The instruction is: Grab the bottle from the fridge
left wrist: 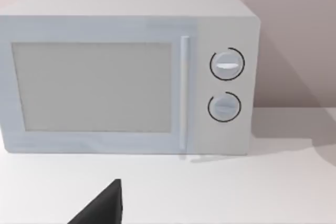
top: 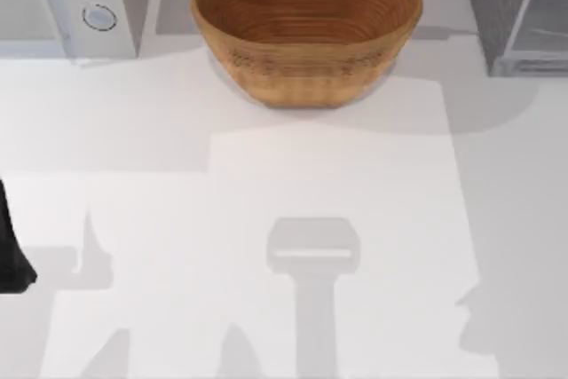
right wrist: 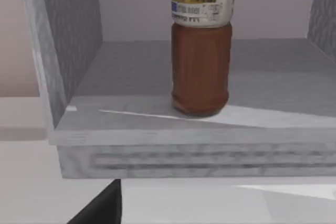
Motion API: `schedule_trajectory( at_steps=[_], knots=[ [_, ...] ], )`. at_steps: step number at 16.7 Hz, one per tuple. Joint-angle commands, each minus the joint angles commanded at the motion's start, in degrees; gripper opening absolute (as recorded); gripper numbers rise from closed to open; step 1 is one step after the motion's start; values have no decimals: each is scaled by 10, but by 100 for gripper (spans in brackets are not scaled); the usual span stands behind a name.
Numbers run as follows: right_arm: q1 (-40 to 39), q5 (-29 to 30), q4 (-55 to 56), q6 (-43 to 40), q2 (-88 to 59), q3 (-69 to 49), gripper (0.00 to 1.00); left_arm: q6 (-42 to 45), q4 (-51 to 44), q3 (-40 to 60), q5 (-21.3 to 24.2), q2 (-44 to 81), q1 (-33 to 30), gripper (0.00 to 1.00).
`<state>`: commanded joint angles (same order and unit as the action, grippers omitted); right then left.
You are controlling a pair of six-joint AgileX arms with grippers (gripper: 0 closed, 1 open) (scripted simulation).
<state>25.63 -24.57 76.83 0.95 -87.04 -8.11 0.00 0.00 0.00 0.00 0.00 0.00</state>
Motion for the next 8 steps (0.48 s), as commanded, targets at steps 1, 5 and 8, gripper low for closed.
schedule_trajectory(
  at_steps=[1,5,8],
  knots=[
    [11,-11,35,0,-36,-5,100,0,0,0,0,0,0,100],
    [43,-43,138,1,-136,-21,100,0,0,0,0,0,0,100],
    [49,-49,159,1,-157,-24,100,0,0,0,0,0,0,100]
  ],
)
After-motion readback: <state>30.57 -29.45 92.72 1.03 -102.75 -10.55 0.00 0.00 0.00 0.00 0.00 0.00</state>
